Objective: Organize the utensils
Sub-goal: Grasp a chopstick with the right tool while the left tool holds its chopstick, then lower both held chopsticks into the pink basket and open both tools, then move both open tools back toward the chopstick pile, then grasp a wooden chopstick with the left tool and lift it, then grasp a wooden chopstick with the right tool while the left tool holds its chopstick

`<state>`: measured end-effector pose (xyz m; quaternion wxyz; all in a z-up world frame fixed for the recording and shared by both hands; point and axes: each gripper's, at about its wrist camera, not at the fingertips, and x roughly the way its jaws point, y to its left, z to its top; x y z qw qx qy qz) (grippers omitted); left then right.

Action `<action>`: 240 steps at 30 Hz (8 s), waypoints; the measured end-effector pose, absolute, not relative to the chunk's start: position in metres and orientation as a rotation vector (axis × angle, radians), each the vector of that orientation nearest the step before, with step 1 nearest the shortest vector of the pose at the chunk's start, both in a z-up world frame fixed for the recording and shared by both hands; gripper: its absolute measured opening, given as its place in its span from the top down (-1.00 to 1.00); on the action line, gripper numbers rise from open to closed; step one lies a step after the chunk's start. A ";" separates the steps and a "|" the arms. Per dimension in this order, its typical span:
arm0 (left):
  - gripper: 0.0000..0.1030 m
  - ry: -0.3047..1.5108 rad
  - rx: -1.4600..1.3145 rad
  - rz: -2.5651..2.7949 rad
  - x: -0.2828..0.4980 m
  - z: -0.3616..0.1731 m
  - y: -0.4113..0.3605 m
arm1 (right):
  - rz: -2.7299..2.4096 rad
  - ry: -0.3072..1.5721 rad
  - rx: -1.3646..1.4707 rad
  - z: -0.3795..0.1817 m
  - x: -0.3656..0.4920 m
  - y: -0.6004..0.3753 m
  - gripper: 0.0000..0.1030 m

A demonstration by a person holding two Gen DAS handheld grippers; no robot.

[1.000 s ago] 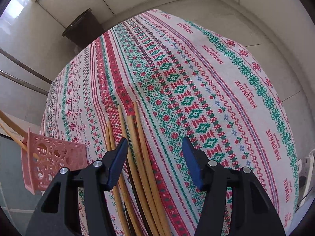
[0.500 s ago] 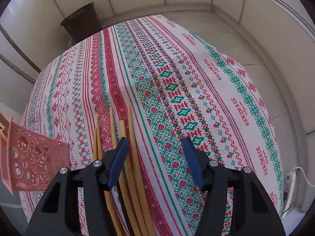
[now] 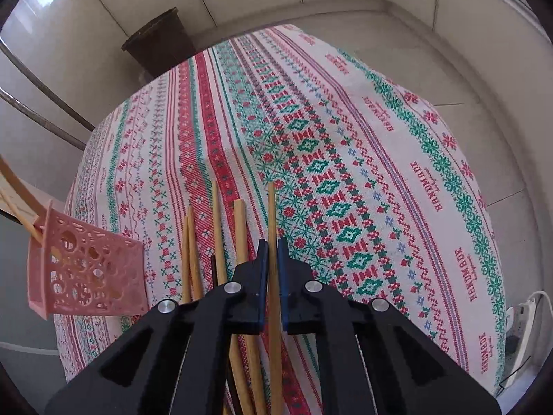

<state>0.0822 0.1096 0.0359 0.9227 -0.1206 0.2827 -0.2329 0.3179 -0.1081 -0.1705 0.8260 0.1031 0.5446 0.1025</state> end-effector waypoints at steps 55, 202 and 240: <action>0.11 0.344 -0.412 0.084 0.136 0.093 0.187 | 0.531 0.607 0.376 0.080 0.238 -0.117 0.88; 0.87 0.586 -0.206 -0.484 0.072 0.027 0.076 | 0.178 1.205 0.420 -0.150 0.319 -0.114 -0.11; 0.87 0.541 -0.342 -0.349 0.058 0.052 0.106 | 0.178 0.963 0.461 -0.084 0.253 -0.201 0.99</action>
